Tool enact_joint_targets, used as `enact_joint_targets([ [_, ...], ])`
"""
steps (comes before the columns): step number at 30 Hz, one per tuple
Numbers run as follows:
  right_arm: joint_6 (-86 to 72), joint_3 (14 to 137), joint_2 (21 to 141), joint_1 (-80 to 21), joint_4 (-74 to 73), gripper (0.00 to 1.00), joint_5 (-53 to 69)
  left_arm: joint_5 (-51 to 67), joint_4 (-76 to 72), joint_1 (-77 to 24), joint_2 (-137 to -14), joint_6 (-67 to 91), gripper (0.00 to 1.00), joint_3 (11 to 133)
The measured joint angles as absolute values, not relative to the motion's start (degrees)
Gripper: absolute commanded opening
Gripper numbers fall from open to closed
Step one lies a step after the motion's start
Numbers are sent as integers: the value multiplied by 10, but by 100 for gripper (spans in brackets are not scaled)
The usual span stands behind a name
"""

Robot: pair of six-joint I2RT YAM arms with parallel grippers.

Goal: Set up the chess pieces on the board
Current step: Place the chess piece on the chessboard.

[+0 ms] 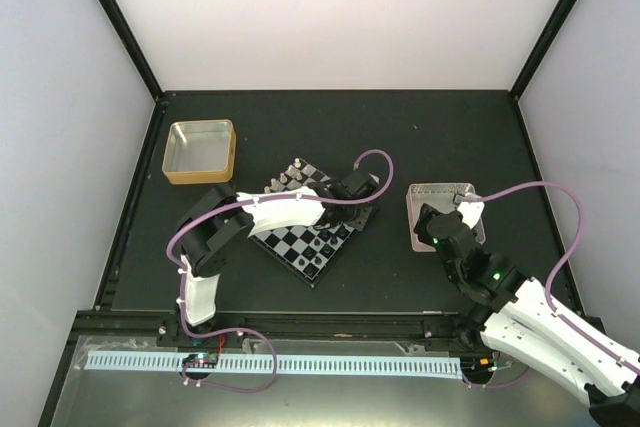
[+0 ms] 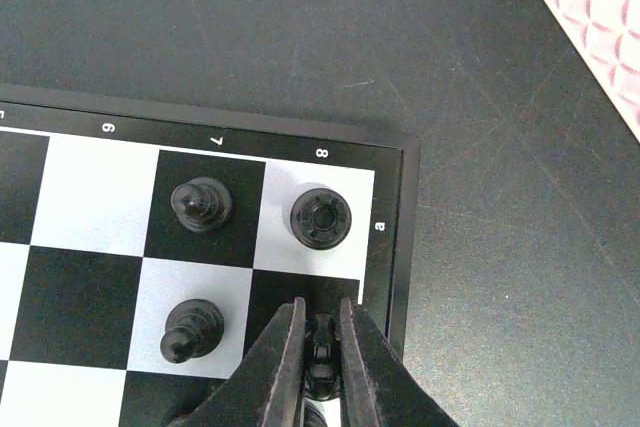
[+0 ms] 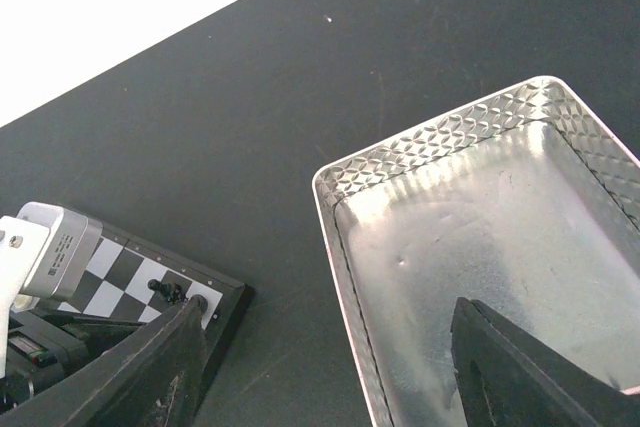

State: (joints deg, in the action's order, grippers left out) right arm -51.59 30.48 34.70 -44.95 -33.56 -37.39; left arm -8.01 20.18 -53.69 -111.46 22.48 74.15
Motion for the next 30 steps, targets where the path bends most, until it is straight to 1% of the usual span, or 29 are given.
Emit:
enact_joint_targets([
  [11, -516, 305, 352, -449, -336, 69, -374, -84, 199, -536, -1119, 217, 18, 746],
  [22, -516, 305, 352, -449, -335, 70, -373, -84, 197, -536, -1119, 215, 20, 750],
  [26, -515, 305, 351, -449, -335, 70, -373, -84, 199, -536, -1113, 215, 23, 750],
  [30, -514, 305, 348, -450, -335, 70, -370, -83, 207, -536, -1083, 215, 30, 750],
])
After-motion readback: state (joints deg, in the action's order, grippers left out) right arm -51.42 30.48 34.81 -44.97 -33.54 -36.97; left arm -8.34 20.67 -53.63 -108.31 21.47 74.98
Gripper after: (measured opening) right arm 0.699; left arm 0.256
